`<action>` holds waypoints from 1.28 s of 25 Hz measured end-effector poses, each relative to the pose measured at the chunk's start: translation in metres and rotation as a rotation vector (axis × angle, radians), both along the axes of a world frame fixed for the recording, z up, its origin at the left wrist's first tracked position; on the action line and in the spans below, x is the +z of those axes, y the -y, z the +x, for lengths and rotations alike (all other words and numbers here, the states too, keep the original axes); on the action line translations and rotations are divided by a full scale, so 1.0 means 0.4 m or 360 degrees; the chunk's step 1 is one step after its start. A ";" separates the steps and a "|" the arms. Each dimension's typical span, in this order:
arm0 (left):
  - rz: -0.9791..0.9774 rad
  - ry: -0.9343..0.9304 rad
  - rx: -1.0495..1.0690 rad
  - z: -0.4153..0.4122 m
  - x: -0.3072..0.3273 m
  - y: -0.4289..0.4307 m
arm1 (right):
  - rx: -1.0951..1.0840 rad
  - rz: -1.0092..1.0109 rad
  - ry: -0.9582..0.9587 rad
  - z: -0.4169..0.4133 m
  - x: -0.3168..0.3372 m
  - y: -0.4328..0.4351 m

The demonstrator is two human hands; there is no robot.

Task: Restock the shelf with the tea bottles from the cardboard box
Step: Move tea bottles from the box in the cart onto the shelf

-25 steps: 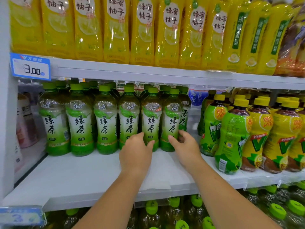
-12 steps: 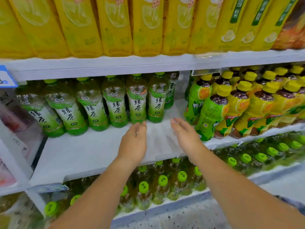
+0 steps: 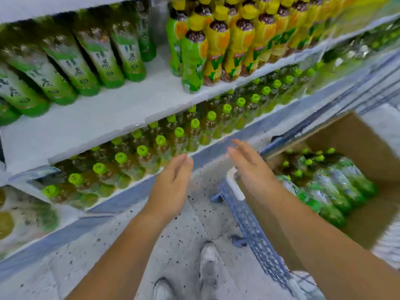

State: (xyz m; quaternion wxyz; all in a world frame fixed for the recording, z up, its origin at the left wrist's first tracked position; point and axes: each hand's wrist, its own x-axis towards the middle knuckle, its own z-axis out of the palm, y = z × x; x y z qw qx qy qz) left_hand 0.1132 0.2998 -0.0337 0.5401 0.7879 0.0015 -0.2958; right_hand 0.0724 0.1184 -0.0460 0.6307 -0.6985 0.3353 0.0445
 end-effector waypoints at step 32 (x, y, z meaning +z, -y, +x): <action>0.1432 -0.0237 -0.0082 -0.419 -0.187 0.852 | 0.0709 -0.0245 -0.0837 -0.404 -0.300 0.671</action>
